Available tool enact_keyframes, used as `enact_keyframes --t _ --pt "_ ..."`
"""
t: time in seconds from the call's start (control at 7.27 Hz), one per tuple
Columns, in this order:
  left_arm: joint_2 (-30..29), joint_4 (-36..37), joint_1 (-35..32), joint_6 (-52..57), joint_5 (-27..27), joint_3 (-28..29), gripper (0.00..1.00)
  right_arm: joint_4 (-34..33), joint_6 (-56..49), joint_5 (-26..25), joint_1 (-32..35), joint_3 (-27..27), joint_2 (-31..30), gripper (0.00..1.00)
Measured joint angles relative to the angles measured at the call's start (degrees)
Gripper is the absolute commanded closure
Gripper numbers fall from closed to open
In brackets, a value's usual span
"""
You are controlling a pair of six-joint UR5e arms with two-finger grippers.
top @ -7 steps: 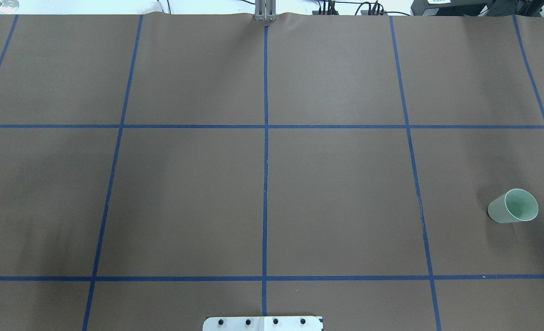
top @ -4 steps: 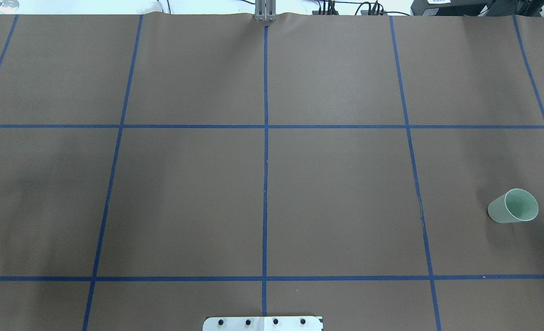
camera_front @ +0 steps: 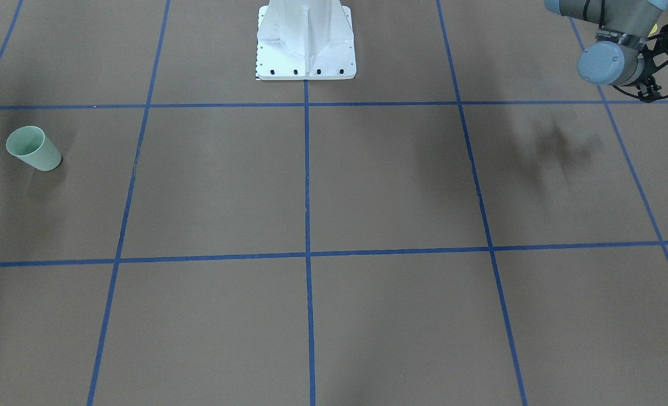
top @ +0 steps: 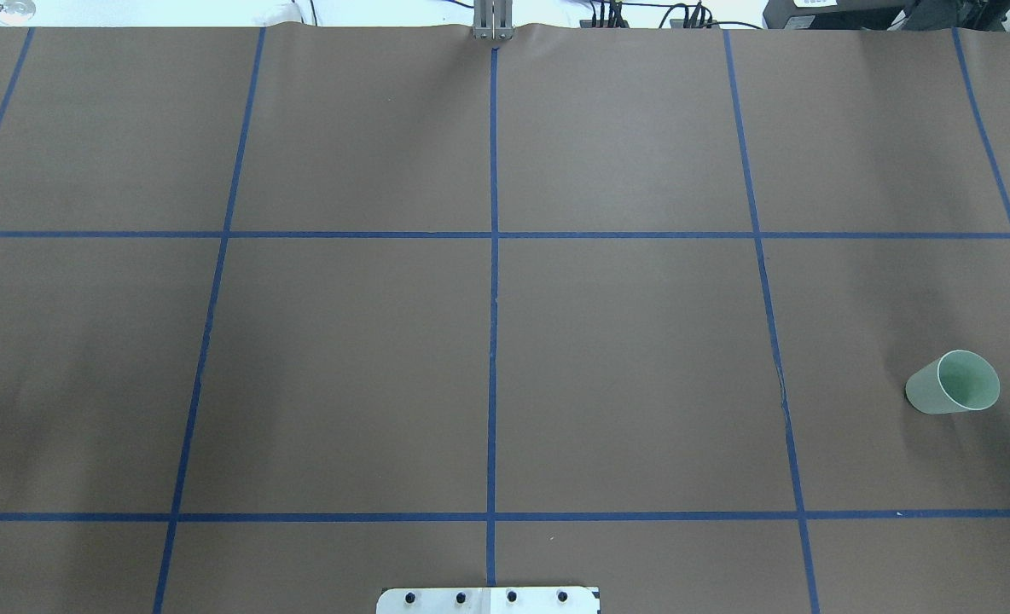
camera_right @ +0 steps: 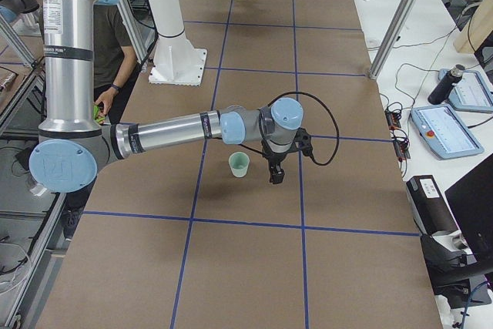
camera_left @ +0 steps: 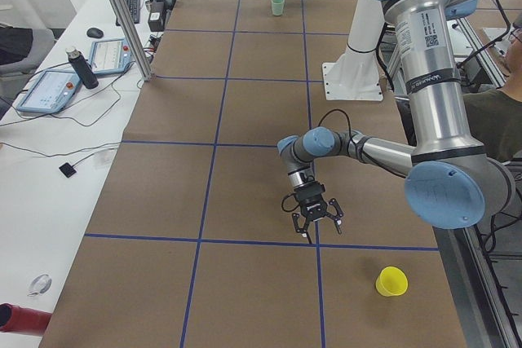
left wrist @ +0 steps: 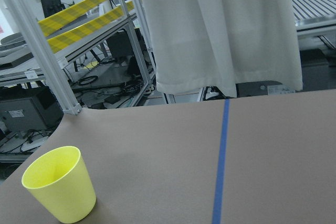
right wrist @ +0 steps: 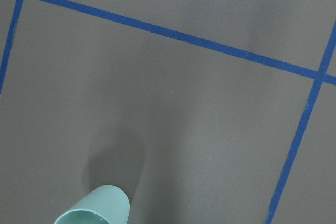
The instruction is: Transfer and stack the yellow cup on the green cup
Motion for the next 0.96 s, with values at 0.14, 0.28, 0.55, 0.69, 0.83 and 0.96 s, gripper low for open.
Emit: enact_keyframes --t 0.14,0.28,0.55,0.69,0.83,0.96 --pt "0.0 -0.46 2.79 -3.97 -2.44 2.93 0.0 0.28 -0.01 -0.57 -0.03 0.04 -0.04 0.0" --pt "0.02 -1.45 5.38 -6.11 -4.62 5.09 0.0 1.06 -0.01 -1.14 -0.03 0.05 -0.25 0.0" --pt "0.17 -7.49 9.57 -7.5 -8.45 12.11 0.0 2.88 -0.01 -1.69 -0.04 0.13 -0.9 0.0" --pt "0.52 -9.79 10.28 -7.99 -9.18 14.48 0.0 3.19 -0.01 -1.77 -0.03 0.14 -1.02 0.0" --pt "1.39 -10.98 10.56 -8.68 -9.55 15.42 0.0 3.32 -0.01 -1.78 -0.04 0.19 -1.06 0.0" --pt "2.39 -11.64 10.69 -9.49 -9.78 15.67 0.0 3.42 -0.01 -1.78 -0.04 0.2 -1.11 0.0"
